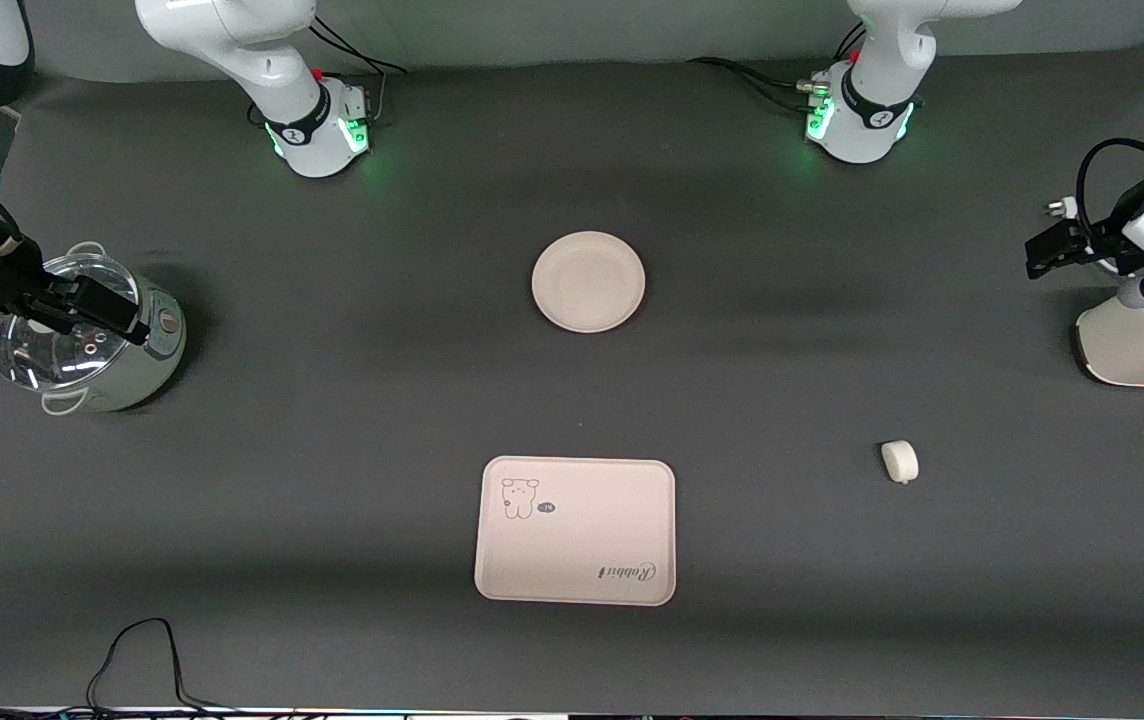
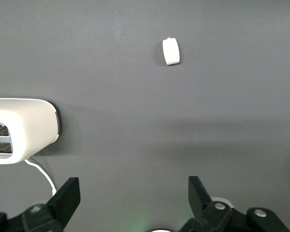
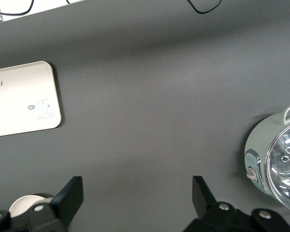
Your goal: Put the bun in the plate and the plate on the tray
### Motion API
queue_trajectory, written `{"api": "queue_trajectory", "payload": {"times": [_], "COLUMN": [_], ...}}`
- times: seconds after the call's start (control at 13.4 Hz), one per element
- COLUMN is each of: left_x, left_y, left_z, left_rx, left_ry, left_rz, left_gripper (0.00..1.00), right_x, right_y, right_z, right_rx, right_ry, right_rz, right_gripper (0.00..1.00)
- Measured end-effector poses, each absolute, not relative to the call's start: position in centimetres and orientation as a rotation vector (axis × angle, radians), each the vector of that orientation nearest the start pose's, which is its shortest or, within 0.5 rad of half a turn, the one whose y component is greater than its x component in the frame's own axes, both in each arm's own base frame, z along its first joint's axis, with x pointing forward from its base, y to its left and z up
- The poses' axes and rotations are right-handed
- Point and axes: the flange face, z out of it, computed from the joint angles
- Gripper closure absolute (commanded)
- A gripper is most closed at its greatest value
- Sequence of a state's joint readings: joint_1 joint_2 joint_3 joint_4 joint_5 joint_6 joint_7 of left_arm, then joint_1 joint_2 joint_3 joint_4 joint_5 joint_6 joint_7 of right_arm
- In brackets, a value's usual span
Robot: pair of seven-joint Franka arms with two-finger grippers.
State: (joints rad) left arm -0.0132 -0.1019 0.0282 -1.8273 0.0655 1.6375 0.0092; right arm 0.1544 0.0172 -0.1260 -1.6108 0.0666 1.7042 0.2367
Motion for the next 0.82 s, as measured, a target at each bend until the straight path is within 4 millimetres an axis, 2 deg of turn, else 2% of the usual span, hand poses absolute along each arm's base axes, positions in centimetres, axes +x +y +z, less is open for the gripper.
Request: {"api": "queue_trajectory", "payload": {"times": [0.6, 0.82], "left_x": [51.9, 52.2], "left_y": [2.0, 2.0], "left_z": [56.6, 57.3], "left_rx": [-3.078, -3.079], "left_ry": [-0.013, -0.013], "left_rz": [0.147, 0.123], "left_gripper": [0.0, 0.0], "right_x": [57.1, 56.9], "right_y": [2.5, 4.2], "right_z": [60.8, 60.8], "right_rx": [-3.049, -3.064], "right_ry": [0.324, 0.274], "right_rz": [-0.104, -0.093], "right_gripper": [0.0, 0.0]}}
